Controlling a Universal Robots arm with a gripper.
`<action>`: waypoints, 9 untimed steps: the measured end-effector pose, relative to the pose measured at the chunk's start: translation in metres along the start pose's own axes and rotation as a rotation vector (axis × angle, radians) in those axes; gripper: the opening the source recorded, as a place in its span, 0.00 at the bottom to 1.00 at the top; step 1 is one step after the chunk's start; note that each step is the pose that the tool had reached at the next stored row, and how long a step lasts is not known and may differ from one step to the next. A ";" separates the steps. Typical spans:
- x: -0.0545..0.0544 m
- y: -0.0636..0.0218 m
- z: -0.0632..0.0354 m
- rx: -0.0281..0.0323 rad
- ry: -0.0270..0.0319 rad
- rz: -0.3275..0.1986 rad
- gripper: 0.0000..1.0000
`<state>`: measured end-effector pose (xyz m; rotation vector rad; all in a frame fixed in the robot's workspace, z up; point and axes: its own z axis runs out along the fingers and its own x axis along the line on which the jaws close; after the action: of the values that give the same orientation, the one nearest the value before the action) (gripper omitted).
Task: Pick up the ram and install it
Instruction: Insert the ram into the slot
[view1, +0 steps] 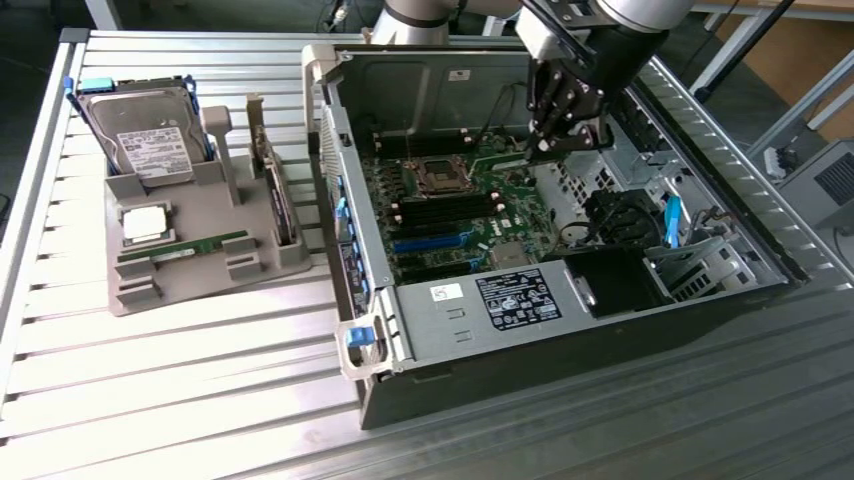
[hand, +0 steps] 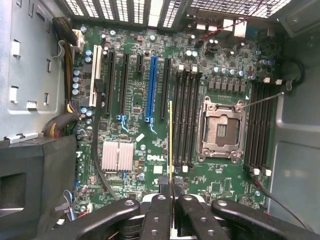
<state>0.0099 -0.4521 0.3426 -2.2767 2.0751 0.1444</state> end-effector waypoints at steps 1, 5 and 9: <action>0.000 0.0000 0.0005 0.0000 0.0001 0.000 0.11; 0.000 0.0000 0.0025 0.0000 0.0001 0.000 0.11; 0.000 -0.0001 0.0041 0.0000 0.0001 0.000 0.11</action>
<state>0.0099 -0.4521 0.3385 -2.2768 2.0751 0.1444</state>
